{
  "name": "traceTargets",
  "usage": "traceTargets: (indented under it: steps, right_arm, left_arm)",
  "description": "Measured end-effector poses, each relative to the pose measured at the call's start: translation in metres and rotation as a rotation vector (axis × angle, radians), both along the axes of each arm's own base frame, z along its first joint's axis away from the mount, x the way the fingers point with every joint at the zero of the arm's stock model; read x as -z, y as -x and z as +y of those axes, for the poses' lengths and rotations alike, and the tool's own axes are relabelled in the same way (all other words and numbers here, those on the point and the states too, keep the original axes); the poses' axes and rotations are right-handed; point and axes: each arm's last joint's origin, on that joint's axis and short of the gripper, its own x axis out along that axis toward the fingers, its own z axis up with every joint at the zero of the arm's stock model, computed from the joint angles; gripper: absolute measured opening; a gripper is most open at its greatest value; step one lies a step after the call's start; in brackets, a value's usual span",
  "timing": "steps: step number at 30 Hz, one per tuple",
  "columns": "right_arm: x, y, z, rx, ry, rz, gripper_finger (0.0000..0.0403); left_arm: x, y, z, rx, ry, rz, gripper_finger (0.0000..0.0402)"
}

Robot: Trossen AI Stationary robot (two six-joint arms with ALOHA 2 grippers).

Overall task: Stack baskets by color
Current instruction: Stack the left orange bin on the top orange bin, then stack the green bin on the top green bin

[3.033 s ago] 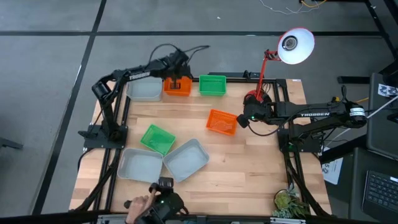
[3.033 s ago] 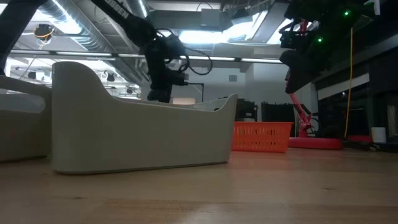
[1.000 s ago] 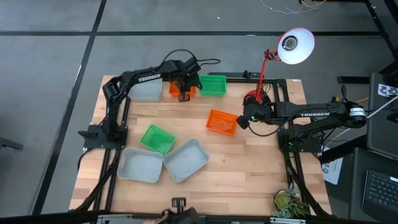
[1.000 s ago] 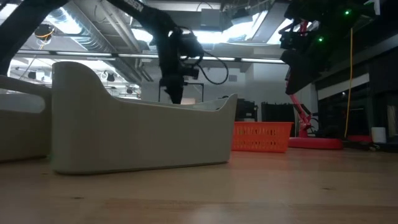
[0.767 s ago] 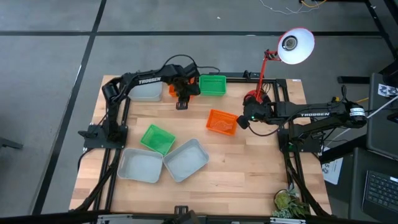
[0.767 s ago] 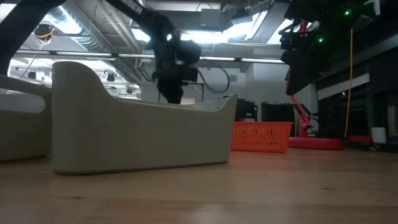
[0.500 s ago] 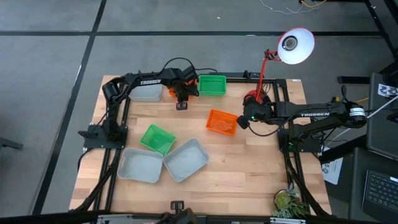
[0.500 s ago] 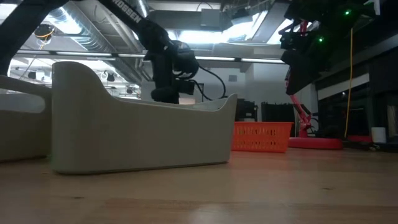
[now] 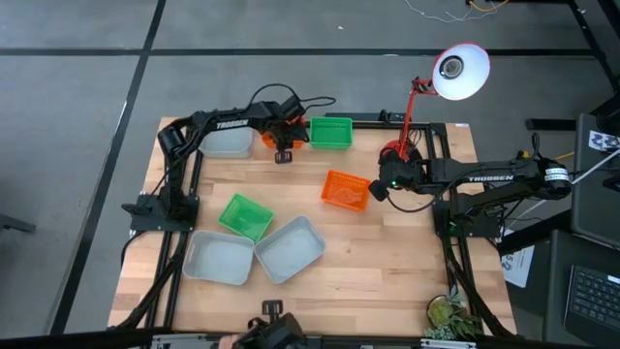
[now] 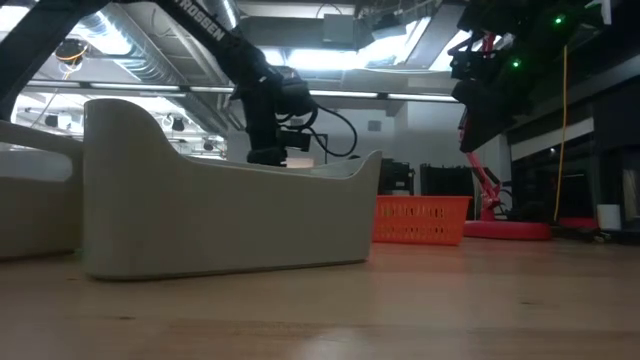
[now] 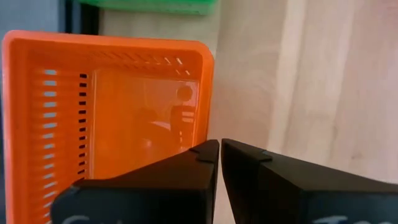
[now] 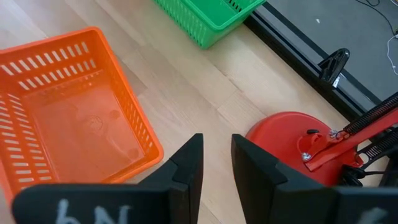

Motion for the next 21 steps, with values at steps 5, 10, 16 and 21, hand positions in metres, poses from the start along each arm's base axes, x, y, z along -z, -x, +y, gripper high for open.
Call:
traceTargets:
  steps: [5, 10, 16, 21]
  right_arm:
    - [0.0, 0.0, 0.0, 0.0, 0.0, 0.0, 0.0084]
    - [0.0, 0.0, 0.0, 0.002, -0.001, -0.002, 0.0084]
    - [0.0, 0.0, 0.0, -0.002, -0.008, -0.003, 0.0084]
    - [0.0, 0.0, 0.0, -0.002, -0.008, -0.003, 0.0084]
  left_arm:
    - [-0.001, -0.001, 0.002, -0.001, -0.008, -0.017, 0.0014]
    - [-0.001, -0.002, -0.001, 0.004, -0.01, -0.01, 0.0014]
    - [0.001, -0.002, -0.009, 0.01, 0.005, 0.04, 0.0014]
    - [0.001, -0.003, -0.019, -0.005, 0.012, 0.082, 0.0014]
